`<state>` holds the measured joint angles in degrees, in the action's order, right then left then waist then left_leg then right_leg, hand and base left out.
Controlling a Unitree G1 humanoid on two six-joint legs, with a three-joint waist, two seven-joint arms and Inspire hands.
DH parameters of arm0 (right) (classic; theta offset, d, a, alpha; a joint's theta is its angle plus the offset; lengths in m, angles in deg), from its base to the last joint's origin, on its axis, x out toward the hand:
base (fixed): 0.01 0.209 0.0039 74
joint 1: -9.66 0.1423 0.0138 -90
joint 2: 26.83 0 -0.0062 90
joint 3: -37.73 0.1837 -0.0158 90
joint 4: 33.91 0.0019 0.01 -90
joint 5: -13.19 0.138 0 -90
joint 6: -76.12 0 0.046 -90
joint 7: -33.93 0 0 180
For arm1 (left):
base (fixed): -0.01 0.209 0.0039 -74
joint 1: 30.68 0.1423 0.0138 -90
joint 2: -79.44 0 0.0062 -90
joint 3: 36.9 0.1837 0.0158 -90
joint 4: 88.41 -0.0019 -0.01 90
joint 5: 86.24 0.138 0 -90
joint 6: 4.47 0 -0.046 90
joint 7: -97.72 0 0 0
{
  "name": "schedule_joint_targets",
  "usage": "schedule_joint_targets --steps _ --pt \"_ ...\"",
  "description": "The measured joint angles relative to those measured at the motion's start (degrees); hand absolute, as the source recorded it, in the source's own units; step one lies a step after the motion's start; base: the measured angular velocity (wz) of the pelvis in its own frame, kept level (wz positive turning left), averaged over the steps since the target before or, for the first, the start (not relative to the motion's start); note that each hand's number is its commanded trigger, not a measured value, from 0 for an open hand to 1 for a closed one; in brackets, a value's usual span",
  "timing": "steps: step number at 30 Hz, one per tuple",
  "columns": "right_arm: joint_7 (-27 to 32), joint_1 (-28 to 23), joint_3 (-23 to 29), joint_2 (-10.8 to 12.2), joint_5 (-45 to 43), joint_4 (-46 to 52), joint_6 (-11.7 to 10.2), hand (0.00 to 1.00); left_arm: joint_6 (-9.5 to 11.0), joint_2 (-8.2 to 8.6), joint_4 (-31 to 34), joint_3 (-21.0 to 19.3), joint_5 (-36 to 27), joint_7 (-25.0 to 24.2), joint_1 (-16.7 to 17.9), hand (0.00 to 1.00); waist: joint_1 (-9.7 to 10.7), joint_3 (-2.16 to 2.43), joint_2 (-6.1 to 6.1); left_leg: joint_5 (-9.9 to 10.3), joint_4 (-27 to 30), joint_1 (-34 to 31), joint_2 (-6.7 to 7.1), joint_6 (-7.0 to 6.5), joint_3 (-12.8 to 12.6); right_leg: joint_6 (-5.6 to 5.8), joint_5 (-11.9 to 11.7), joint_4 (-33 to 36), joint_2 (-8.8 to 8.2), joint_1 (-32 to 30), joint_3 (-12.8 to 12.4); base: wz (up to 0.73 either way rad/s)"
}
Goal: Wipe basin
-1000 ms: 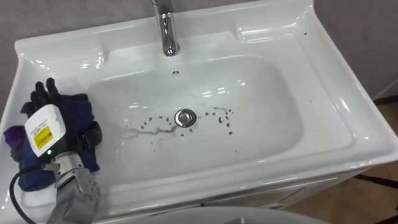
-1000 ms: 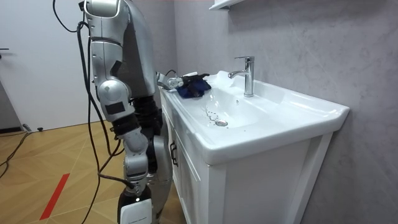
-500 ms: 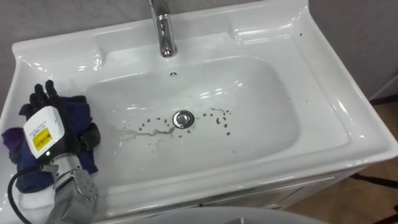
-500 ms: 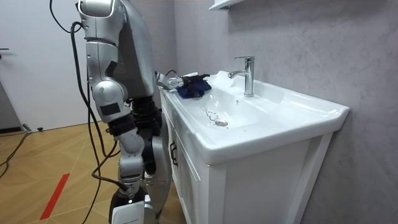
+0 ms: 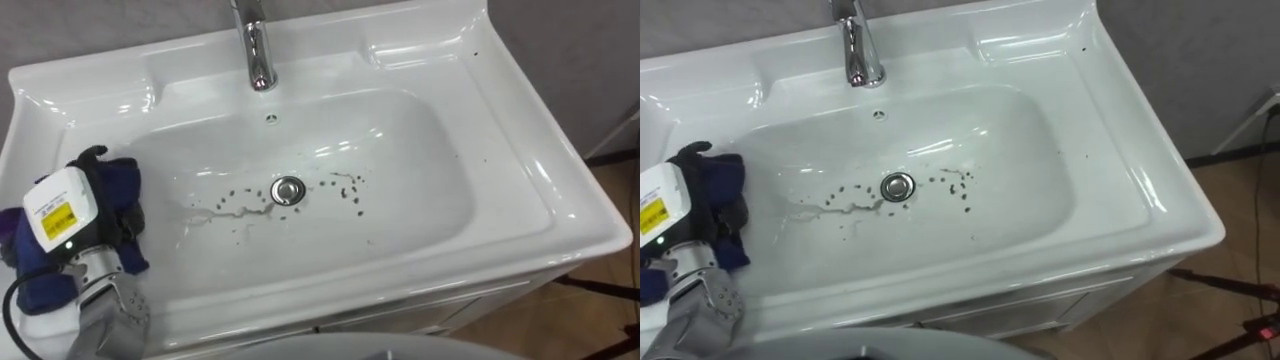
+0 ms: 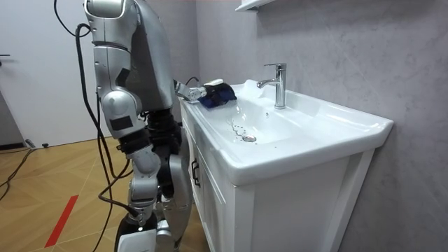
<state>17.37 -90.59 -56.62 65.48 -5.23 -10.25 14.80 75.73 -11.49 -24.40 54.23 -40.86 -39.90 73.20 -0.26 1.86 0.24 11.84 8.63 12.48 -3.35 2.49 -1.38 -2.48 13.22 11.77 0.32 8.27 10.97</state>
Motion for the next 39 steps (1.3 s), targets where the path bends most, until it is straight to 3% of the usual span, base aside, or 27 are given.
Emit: schedule_joint_targets --steps 6,21,28,32,39 --pt "-1.3 0.0 0.0 0.0 0.0 0.0 0.2 0.00 -1.2 -0.04 0.0 -0.2 4.1 0.7 0.0 1.00 0.1 0.02 -0.03 0.0 0.0 0.0 0.00 0.00 0.0 -0.09 -0.1 0.0 0.01 0.0 -0.1 0.00" --pt "-1.6 0.4 0.0 0.0 -0.4 2.5 -0.3 0.00 -1.5 0.68 0.0 -0.4 4.1 1.5 -0.1 1.00 0.8 0.09 -0.21 0.0 -0.1 0.2 0.05 0.01 0.2 -0.09 -0.1 -0.1 -0.12 0.4 0.3 0.02" --pt "-0.8 1.3 -0.1 0.0 0.2 2.6 -2.1 0.00 -2.2 2.08 -2.0 -0.5 3.9 1.6 -2.2 1.00 1.7 0.01 -0.55 0.0 -0.3 0.3 0.06 0.01 0.0 -0.09 -0.1 -0.1 -0.31 0.7 1.2 0.06" --pt "-0.8 1.3 -0.1 0.0 0.2 2.2 -4.2 0.00 -2.2 3.65 -3.9 -0.9 3.5 1.9 -4.3 1.00 1.7 -0.06 -0.89 0.0 -0.3 0.2 0.12 0.01 0.1 -0.05 0.0 -0.1 -0.53 0.5 1.5 0.08" --pt "1.9 1.4 -0.7 0.0 0.9 2.2 -8.4 0.00 -1.4 4.72 -3.9 -1.5 1.4 1.9 -5.1 1.00 1.7 -0.13 -1.13 0.0 -0.4 0.2 0.16 0.01 0.2 0.01 0.0 0.1 -0.92 0.7 2.0 0.05"
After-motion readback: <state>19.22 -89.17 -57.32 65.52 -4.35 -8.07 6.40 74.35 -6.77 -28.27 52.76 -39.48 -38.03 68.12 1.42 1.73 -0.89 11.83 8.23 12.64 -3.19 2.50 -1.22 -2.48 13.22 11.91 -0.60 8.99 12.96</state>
